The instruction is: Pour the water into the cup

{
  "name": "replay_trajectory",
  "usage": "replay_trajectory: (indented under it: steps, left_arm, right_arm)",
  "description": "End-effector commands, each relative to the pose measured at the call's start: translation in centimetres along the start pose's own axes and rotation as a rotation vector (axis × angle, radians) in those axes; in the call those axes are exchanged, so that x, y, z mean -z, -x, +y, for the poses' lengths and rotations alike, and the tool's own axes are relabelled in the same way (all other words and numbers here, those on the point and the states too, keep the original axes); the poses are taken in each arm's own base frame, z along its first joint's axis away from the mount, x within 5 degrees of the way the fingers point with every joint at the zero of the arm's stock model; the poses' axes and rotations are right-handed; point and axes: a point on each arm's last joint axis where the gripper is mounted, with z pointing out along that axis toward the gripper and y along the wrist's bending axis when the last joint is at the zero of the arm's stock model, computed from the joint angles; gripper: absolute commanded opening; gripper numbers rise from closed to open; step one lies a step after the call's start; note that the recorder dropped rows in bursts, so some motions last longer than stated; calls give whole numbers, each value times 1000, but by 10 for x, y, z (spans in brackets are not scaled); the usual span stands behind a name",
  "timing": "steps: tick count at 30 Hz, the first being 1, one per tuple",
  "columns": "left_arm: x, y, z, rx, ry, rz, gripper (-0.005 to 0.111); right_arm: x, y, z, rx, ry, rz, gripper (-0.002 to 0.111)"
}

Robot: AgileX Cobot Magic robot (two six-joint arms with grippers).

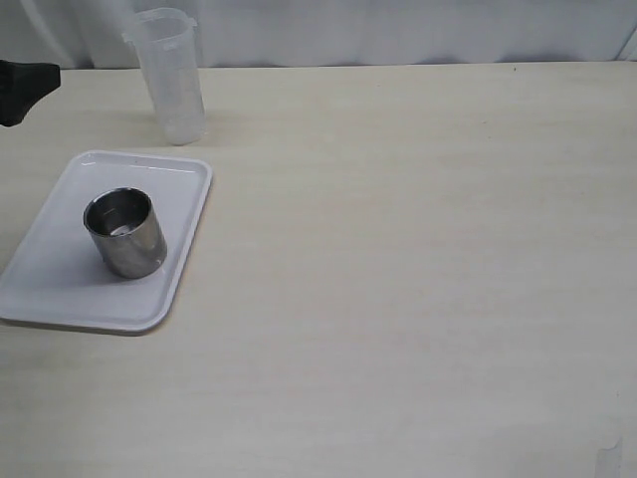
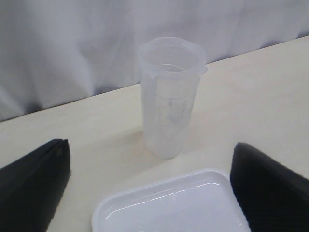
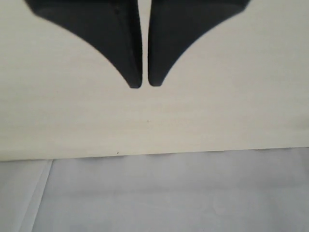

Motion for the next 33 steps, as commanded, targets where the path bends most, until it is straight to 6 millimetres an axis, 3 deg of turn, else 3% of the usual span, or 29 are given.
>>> replay_trajectory:
  steps: [1, 14, 33]
  left_arm:
    - [1, 0, -1, 10, -6, -9, 84]
    - [1, 0, -1, 10, -6, -9, 84]
    - [1, 0, -1, 10, -6, -9, 84]
  right_arm:
    - [0, -6, -1, -9, -10, 56, 4]
    - [0, -6, -3, 103, -34, 56, 4]
    - [0, -6, -2, 61, -21, 55, 4]
